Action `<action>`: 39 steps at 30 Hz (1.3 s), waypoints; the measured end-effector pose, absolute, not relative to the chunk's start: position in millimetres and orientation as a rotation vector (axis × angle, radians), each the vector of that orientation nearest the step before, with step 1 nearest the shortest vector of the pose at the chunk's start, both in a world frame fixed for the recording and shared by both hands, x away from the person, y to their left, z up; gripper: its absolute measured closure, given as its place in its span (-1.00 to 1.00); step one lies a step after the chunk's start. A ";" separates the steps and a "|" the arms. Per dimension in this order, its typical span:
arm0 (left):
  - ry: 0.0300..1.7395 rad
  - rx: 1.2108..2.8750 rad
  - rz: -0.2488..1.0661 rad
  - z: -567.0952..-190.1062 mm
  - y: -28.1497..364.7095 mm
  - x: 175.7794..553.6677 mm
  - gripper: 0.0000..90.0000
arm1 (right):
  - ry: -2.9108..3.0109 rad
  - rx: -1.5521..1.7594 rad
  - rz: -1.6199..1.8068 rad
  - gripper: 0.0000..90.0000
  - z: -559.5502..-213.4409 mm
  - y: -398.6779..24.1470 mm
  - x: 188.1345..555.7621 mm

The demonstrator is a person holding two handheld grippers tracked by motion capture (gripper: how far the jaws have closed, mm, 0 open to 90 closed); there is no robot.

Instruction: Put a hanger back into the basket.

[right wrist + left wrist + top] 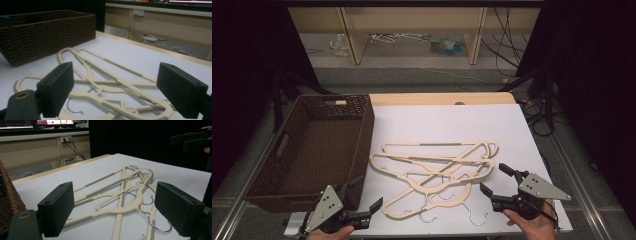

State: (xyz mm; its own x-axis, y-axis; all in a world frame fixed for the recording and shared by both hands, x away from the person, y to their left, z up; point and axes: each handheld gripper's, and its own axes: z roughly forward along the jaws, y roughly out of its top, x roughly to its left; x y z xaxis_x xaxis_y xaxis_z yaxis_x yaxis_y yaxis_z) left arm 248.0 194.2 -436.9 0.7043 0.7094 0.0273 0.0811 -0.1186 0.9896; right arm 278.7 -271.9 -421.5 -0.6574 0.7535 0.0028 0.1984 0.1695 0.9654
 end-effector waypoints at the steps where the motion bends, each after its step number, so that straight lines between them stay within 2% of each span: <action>1: 0.653 1.624 0.604 -436.9 194.3 248.3 -0.64 | 1.969 0.892 1.508 -0.66 -421.5 -271.7 278.9; 11: 0.654 1.637 0.592 -438.2 192.0 248.0 -0.65 | 2.017 0.854 1.479 -0.65 -422.9 -269.3 288.2; 21: 0.652 1.640 0.585 -438.7 191.3 247.9 -0.65 | 2.116 0.821 1.404 -0.64 -421.9 -266.2 316.1; 26: 0.649 1.642 0.590 -438.6 192.1 248.5 -0.65 | 2.172 0.805 1.364 -0.58 -422.7 -260.3 331.3; 28: 0.648 1.643 0.589 -438.6 192.2 248.4 -0.65 | 2.243 0.799 1.290 -0.49 -425.7 -255.1 344.7; 39: 0.642 1.629 0.576 -439.1 191.7 248.8 -0.64 | 2.412 0.787 1.103 -0.29 -445.0 -240.0 397.2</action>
State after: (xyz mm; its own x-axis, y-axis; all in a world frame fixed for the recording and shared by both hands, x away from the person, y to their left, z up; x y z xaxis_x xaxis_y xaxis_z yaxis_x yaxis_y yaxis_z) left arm 248.8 191.7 -439.1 0.7223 0.6914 0.0150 0.0895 -0.1149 0.9893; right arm 397.2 -240.0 -445.0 -0.7742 0.6249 -0.1004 0.3327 0.5368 0.7754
